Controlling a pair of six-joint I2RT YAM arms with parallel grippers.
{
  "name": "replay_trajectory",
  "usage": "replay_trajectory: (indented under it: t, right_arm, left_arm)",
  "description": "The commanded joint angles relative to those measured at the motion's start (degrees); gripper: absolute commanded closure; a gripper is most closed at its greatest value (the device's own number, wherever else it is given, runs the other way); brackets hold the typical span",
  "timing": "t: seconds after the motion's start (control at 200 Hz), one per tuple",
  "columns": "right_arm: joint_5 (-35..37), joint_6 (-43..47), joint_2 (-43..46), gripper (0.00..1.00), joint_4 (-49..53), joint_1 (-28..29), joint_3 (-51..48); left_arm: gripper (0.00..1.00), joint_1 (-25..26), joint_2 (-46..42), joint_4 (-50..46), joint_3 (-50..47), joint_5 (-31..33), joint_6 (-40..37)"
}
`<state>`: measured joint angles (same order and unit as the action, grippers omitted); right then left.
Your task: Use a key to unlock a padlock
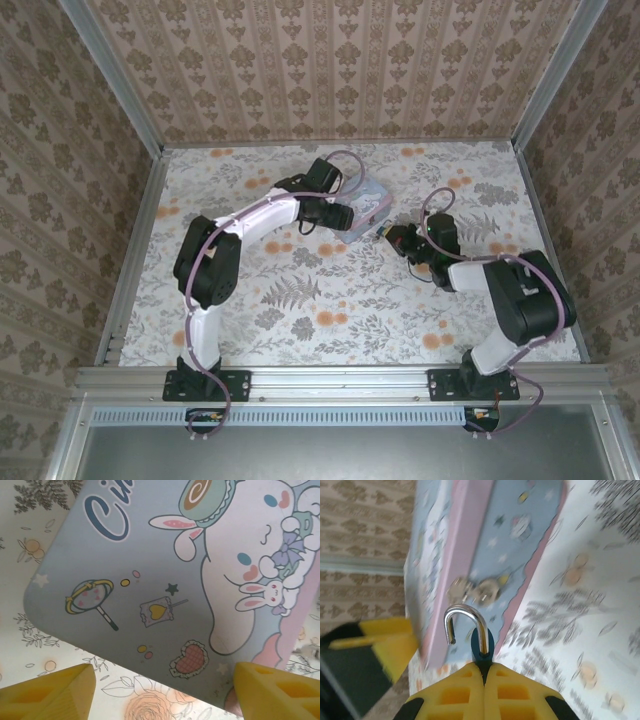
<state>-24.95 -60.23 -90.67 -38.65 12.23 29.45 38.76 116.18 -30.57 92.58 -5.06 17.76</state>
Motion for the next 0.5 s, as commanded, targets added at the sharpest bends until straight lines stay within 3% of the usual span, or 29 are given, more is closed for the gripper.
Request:
replay_trajectory:
  t: [0.0, 0.205, 0.41, 0.495]
  right_arm:
    - [-4.95, 3.82, 4.80, 1.00, 5.99, 3.15, -2.19]
    - [-4.74, 4.21, 9.73, 1.00, 7.54, 12.59, -6.24]
    - [-2.56, 3.79, 8.45, 1.00, 6.92, 19.88, -7.52]
    - [-2.47, 3.14, 6.26, 1.00, 4.78, 20.20, -8.17]
  left_arm:
    - [0.23, -1.03, -1.39, -1.48, 2.64, -4.64, 1.44]
    - [0.17, -2.26, -8.33, 0.78, 0.27, -6.72, 3.61]
    - [0.15, -4.16, -18.97, 4.80, -9.54, -6.14, 5.63]
    - [0.03, -4.89, -23.35, 6.35, -14.17, -4.96, 6.15]
